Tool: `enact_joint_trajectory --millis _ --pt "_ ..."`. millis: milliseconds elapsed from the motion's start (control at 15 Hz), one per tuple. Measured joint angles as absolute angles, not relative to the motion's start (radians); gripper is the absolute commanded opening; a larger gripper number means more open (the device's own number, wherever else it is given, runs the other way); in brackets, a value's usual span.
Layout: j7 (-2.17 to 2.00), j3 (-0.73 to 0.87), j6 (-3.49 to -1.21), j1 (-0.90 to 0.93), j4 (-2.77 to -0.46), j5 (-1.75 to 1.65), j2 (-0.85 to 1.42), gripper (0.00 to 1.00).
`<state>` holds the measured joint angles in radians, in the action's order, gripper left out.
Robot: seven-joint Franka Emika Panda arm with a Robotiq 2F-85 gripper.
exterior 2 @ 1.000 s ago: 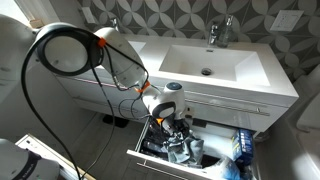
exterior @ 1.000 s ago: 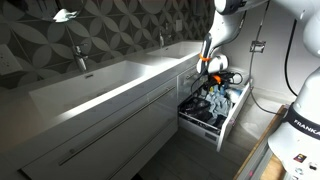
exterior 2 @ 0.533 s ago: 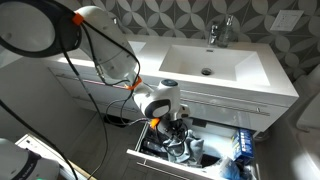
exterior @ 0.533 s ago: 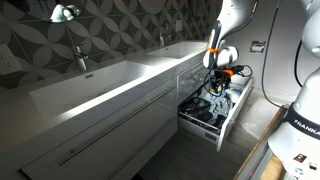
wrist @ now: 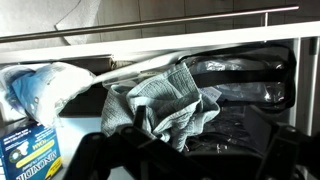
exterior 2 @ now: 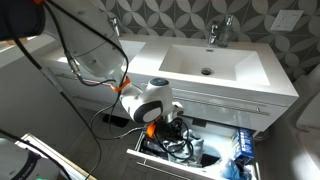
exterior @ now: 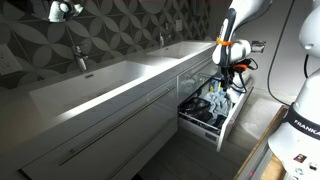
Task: Put the blue towel in the open drawer
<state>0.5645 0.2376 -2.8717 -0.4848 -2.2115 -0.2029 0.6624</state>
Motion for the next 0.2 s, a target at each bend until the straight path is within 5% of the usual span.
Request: enact_joint_trajectory --millis 200 --pt "0.59 0.23 -2.883 -0.498 -2.251 -0.214 0.625 1.0"
